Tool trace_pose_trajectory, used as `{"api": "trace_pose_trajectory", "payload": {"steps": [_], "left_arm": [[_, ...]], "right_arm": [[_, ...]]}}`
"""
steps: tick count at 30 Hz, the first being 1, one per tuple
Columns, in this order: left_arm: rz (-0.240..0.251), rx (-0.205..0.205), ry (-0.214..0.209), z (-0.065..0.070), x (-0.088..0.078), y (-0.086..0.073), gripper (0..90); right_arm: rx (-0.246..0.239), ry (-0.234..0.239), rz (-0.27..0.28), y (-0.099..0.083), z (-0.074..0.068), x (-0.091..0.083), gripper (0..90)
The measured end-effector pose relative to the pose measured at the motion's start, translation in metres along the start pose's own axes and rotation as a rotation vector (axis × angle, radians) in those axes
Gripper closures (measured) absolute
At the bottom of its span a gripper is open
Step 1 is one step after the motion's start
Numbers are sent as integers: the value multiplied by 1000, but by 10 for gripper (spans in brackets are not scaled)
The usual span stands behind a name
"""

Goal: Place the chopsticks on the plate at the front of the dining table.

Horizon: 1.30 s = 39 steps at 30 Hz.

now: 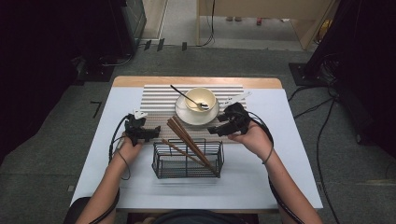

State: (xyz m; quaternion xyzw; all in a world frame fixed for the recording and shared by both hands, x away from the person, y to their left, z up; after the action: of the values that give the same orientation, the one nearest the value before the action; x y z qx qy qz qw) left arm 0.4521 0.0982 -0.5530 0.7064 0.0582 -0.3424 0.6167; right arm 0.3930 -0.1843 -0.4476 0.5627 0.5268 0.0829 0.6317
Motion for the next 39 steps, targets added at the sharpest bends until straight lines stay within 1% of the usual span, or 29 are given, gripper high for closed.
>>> {"api": "trace_pose_trajectory", "payload": {"steps": [8, 16, 21, 25, 26, 29, 33, 34, 36, 39], "left_arm": [[1, 1, 0, 0, 0, 0, 102], [1, 1, 0, 0, 0, 0, 102], [0, 2, 0, 0, 0, 0, 102], [1, 1, 0, 0, 0, 0, 101], [1, 0, 1, 0, 0, 0, 102], [1, 1, 0, 0, 0, 0, 102], [1, 2, 0, 0, 0, 0, 102], [1, 1, 0, 0, 0, 0, 102], [3, 0, 1, 0, 0, 0, 102], [3, 0, 1, 0, 0, 0, 102]], "right_arm": [[-26, 20, 2, 5, -10, -4, 314], [-44, 31, 2, 8, -17, -7, 315], [-44, 33, 1, 9, -19, -9, 316], [-46, 45, 3, 12, -23, -10, 319], [-54, 52, 6, 13, -26, -11, 319], [-55, 54, 7, 14, -28, -12, 319], [-55, 67, 16, 17, -32, -14, 321], [-64, 67, 21, 19, -34, -16, 322], [-65, 68, 23, 19, -35, -17, 323], [-75, 79, 31, 22, -41, -19, 323]]}}
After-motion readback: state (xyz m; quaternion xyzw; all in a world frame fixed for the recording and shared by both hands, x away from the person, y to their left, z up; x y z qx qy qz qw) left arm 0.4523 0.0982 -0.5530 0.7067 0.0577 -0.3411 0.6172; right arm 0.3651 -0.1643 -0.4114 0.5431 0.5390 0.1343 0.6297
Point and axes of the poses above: each handheld gripper's, and its own axes: x roughly forward along the jaws, y roughly out of its top, z roughly to its right, the point moved 8 cm from there along x, roughly forward along the jaws, and after that the axes turned 10 degrees about z, right-handed, at the moved point
